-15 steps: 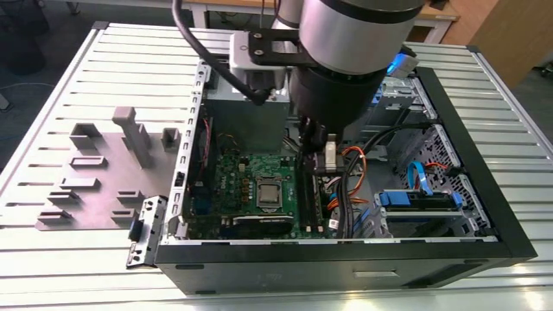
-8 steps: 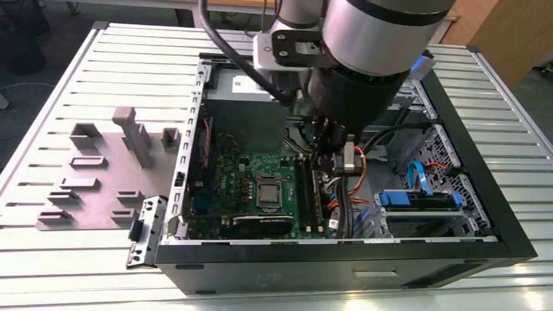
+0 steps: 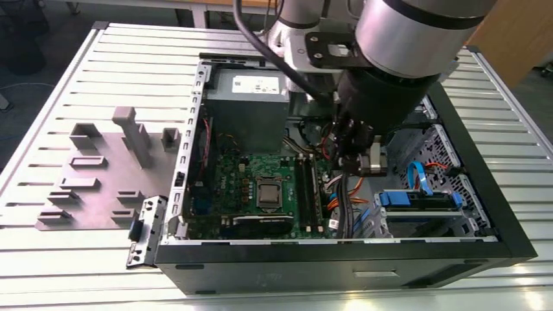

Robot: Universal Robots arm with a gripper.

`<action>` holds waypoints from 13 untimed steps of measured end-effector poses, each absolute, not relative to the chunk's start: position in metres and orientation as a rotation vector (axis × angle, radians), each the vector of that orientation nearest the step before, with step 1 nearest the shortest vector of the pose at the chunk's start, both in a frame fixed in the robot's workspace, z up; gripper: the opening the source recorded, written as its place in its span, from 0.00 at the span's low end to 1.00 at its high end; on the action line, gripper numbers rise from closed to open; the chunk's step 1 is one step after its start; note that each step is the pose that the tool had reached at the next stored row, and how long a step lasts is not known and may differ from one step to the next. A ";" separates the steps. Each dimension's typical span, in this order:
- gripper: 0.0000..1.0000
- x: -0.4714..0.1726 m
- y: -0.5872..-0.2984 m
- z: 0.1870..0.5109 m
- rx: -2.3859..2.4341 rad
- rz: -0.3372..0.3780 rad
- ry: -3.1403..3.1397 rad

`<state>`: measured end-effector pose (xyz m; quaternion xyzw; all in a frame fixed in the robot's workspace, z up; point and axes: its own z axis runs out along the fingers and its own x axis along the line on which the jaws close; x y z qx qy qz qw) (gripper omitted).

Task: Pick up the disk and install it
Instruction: 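Insert the second disk wire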

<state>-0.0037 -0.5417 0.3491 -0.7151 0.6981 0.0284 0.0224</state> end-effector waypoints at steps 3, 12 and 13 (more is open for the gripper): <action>0.19 0.005 -0.542 0.349 -2.215 0.088 2.162; 0.19 0.022 -0.542 0.349 -2.215 0.088 2.162; 0.19 0.025 -0.542 0.348 -2.215 0.088 2.162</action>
